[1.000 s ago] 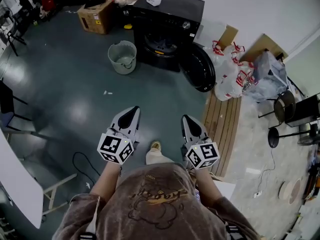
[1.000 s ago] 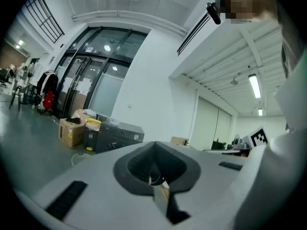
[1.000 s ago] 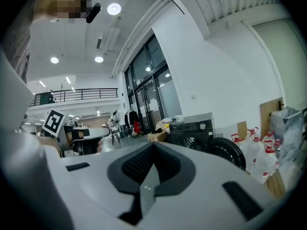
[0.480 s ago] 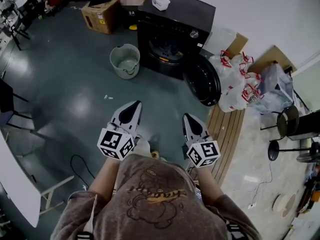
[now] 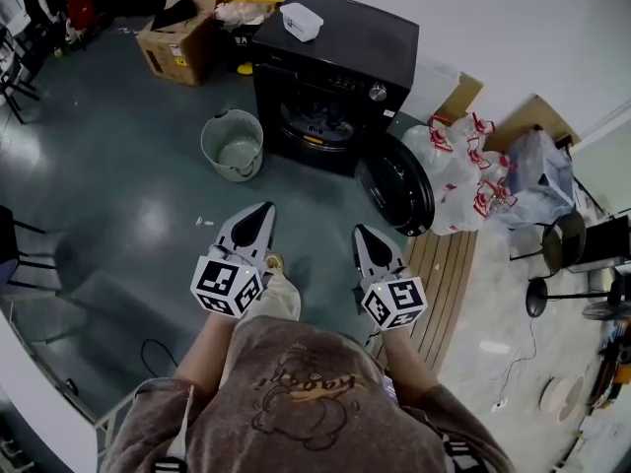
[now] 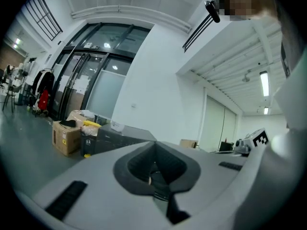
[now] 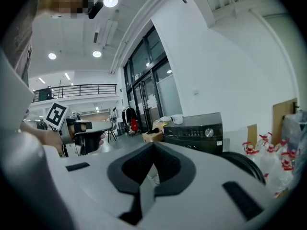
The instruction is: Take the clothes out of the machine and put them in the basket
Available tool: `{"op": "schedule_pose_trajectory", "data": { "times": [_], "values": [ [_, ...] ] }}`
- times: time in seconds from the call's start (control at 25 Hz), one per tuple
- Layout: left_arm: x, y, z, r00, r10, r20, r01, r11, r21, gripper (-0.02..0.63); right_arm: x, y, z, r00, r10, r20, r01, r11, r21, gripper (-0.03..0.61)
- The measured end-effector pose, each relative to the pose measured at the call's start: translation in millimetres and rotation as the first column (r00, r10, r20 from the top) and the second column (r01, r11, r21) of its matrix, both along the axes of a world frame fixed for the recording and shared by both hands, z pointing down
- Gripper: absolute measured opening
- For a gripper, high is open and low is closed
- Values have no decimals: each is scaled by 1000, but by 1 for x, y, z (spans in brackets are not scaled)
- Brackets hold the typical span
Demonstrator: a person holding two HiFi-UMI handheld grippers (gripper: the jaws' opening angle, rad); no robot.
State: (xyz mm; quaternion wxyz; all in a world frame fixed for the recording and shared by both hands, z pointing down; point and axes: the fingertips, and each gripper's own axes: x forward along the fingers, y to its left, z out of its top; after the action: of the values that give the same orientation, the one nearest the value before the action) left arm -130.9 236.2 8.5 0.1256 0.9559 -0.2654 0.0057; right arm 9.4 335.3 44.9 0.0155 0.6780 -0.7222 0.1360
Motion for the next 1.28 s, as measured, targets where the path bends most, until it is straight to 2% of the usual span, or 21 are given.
{"op": "schedule_pose_trajectory", "data": {
  "times": [0.28,0.52,0.92,1.28],
  "values": [
    [25,-93,-3,998,62,20,-61,998,-18,8,20,-95,-13,999,48,4,-48,999,3,-3],
    [49,-158,-4,993,118,2,-118,991,-57,8,35,-161,-20,995,101,18,-100,995,-3,-3],
    [102,-221,6,988,155,-3,-155,986,-67,8,78,-218,-12,991,130,27,-130,991,-13,-3],
    [158,-260,38,989,148,12,-148,988,-43,8,130,-262,17,996,85,27,-85,996,-8,-3]
  ]
}}
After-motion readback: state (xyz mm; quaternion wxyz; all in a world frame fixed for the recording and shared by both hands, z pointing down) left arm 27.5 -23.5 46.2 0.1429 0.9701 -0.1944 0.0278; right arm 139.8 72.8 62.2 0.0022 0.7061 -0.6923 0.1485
